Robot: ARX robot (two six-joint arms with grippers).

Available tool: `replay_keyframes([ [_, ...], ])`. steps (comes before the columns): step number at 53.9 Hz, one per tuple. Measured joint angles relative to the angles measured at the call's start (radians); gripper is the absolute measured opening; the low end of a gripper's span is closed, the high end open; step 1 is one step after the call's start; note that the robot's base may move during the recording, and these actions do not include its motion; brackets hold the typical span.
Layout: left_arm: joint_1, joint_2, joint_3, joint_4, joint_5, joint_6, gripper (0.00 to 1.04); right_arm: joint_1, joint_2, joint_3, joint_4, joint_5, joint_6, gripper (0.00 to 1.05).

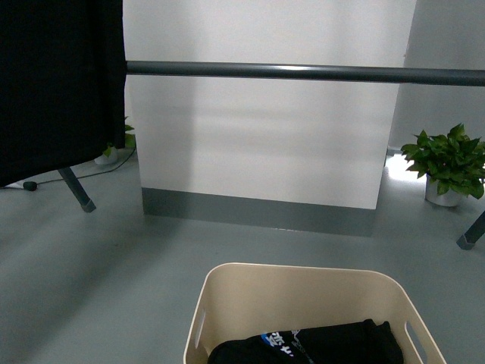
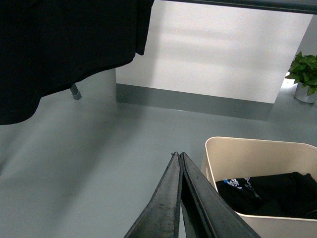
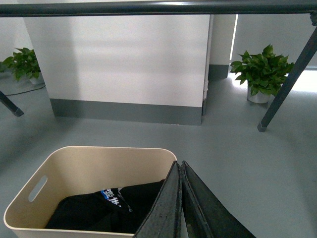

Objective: Move hamper under clothes hanger

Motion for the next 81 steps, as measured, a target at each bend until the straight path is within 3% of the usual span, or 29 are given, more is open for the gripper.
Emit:
replay_keyframes([
  [24,0.0,-0.105,0.0,-0.107,0.0,0.0,0.04,0.0,-0.106,0.0,-0.106,0.0,0.0,0.02],
  [30,0.0,-0.24,0.0,-0.269,0.0,0.0,0.04,0.0,-0.249,0.0,-0.271,0.0,0.0,0.02],
  [49,0.0,-0.275,0.0,-0.284,0.0,0.0,0.05,0.0,-0.272,0.0,-0.278,0.0,0.0,0.02],
  [73,0.0,-0.275,0.0,-0.284,0.0,0.001,0.99,0.0,-0.272,0.0,-0.278,0.0,0.0,0.93],
  [75,0.0,-0.275,0.0,-0.284,0.0,0.004,0.99,0.0,-0.272,0.0,-0.278,0.0,0.0,0.99],
  [81,0.0,-0.275,0.0,-0.284,0.0,0.004,0.98,0.0,-0.272,0.0,-0.278,0.0,0.0,0.97],
])
